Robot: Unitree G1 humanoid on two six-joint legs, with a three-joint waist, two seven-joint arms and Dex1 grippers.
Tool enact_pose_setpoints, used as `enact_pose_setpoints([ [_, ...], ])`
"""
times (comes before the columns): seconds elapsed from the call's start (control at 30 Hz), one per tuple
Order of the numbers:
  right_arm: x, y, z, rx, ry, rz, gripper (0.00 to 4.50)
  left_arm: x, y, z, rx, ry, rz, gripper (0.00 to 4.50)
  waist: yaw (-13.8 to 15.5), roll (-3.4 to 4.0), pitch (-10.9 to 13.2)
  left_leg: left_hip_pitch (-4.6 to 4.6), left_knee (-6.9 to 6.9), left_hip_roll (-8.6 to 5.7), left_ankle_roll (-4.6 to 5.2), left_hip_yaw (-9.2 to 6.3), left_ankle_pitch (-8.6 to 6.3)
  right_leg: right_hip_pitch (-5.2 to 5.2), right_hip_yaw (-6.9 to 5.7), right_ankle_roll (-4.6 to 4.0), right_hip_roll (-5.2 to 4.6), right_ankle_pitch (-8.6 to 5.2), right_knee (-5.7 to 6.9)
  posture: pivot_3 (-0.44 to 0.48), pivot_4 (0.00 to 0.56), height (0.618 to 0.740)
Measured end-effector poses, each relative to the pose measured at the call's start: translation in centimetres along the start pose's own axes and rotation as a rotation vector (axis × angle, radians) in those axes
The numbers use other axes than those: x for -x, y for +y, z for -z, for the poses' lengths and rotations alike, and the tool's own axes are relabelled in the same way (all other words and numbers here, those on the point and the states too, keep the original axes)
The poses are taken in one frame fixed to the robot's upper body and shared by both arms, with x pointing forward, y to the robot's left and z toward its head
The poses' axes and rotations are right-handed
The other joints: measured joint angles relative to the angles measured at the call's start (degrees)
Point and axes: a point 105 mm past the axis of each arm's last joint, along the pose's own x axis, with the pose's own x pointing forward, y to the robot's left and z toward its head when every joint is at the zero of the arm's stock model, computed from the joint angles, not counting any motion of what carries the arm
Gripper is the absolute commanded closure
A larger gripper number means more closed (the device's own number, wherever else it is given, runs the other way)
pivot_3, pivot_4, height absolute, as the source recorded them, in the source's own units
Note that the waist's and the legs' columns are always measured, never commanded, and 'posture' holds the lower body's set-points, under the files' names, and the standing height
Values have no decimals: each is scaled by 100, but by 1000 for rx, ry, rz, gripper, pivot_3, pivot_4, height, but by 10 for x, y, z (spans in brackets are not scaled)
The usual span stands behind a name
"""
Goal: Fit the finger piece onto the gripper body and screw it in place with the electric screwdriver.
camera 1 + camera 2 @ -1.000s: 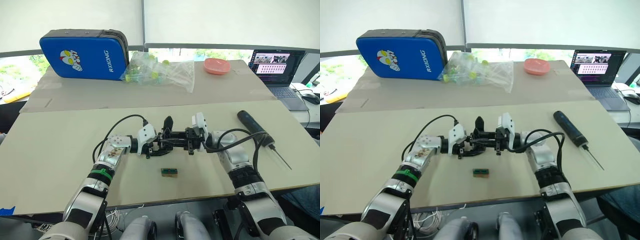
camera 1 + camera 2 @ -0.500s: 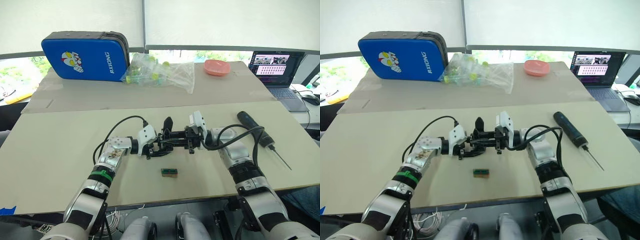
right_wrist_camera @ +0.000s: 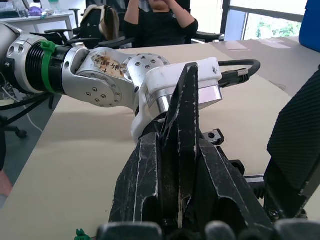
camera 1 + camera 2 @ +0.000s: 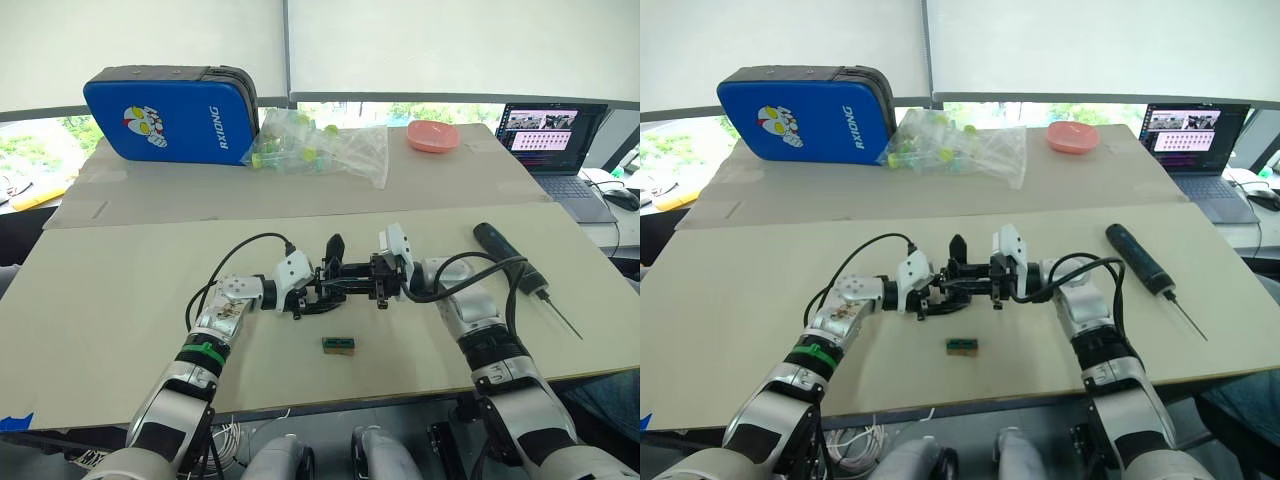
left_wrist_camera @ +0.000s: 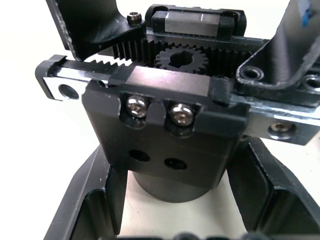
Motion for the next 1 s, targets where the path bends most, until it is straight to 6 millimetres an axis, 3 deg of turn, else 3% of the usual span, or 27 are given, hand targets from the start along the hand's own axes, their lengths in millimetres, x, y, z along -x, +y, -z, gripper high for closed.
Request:
enact_pose_setpoints([
  [1.0,4,1,3,-9,51,2,4078,-1,-1,0,5,0,1,2192,37,8,-12,-1,-3,2,5,0,-3,1,1,1,-1,-1,-3,0,150,740],
])
